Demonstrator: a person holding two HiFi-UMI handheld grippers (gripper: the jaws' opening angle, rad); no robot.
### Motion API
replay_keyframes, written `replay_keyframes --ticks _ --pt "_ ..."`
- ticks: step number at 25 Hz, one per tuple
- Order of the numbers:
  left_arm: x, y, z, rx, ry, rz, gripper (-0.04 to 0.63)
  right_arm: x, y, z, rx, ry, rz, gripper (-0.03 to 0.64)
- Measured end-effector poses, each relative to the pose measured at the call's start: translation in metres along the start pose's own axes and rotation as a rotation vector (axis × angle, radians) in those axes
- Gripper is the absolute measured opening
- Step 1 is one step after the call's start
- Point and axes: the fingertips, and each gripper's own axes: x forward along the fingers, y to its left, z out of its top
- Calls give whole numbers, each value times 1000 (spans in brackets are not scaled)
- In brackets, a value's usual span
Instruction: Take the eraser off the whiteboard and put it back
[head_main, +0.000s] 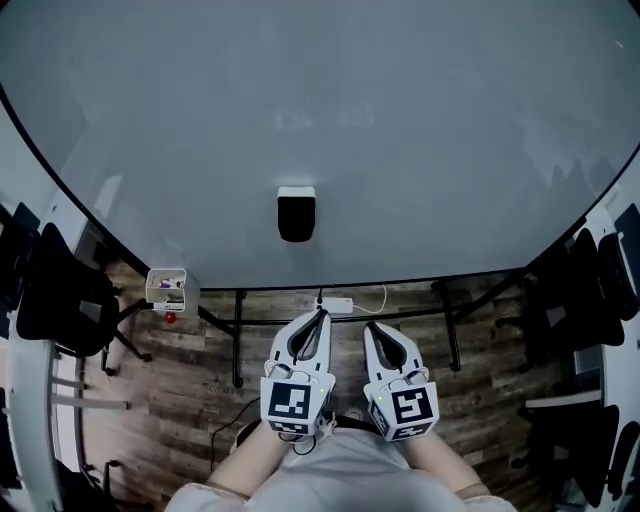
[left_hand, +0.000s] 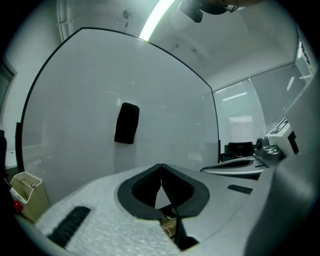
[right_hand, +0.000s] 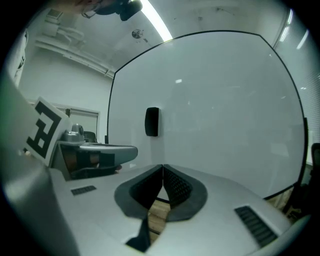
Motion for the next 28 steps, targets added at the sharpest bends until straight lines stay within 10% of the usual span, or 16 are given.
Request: replay_keyframes --ticks 21,24,28 --pt "43 69 51 -68 -92 230 22 71 -20 34 -102 -25 44 28" --pt "51 76 60 -59 -84 204 195 79 -14 39 -117 -33 43 28" --pt "57 86 70 -38 -94 207 240 85 -8 37 -117 -23 39 28"
